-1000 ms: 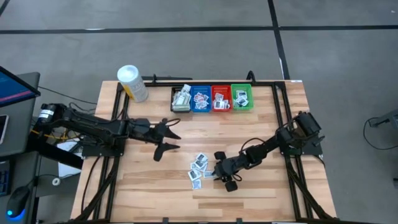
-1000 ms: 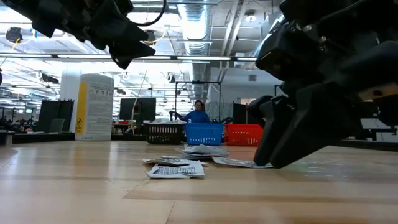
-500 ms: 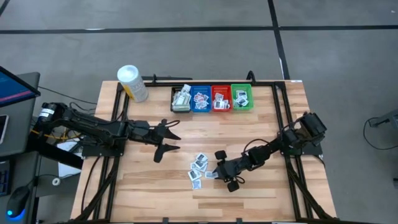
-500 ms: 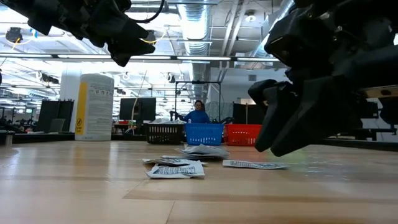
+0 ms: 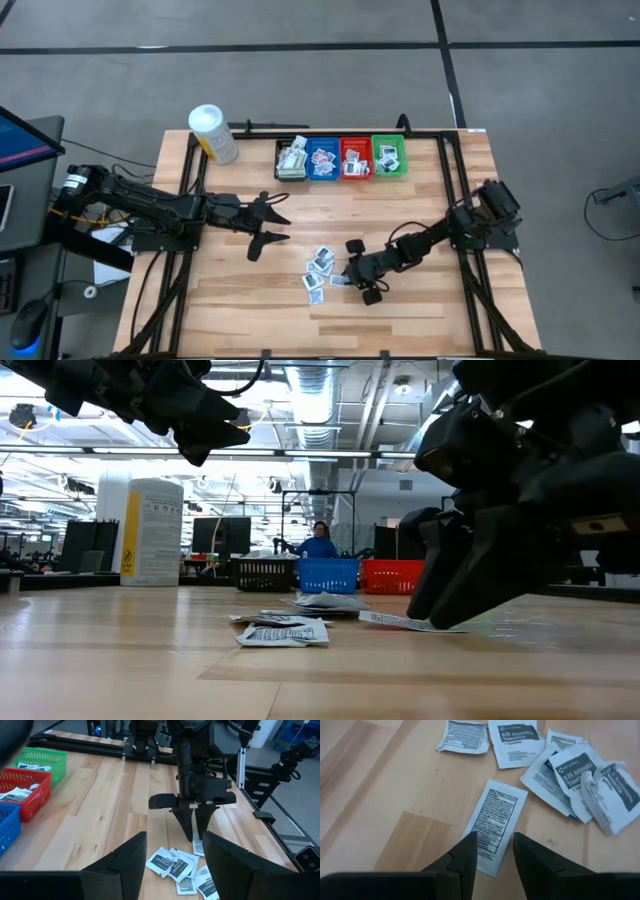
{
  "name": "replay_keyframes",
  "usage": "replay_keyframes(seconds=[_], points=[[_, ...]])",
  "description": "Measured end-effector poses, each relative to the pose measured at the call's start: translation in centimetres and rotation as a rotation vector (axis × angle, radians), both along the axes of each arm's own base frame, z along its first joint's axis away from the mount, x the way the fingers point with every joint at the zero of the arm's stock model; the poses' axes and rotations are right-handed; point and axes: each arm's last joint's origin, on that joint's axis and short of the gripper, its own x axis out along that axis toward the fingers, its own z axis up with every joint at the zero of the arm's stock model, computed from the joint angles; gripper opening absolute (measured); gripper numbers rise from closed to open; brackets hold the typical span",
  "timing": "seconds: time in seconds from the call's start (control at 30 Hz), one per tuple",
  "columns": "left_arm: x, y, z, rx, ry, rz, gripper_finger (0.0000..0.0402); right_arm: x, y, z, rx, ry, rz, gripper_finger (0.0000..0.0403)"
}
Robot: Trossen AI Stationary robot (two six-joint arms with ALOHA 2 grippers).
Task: Pick & Place First Aid Supplies
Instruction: Put the orange ointment pack in the blue bin
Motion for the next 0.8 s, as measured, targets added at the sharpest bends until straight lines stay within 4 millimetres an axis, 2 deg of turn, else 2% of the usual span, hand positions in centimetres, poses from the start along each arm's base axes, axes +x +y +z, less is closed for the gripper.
replay_keyframes(seconds=[0.3, 0.43, 0.63, 0.8], points=[[0.0, 0.0, 0.0, 0.000, 0.000, 0.000, 0.0195, -0.3, 0.2, -1.0, 0.029, 0.077, -0.032, 0.0114], [0.0, 0.0, 0.0, 0.000, -0.001, 0.000, 0.0195, -0.4, 0.2, -1.1, 0.031, 0.085, -0.039, 0.0084], [0.0, 0.0, 0.0, 0.000, -0.001, 0.000, 0.0195, -0.4, 0.1, -1.2, 0.035, 0.092, -0.051, 0.0009], [0.0, 0.0, 0.0, 0.000, -0.001, 0.000, 0.0195, -0.4, 0.1, -1.2, 0.046, 0.099, -0.059, 0.0007]])
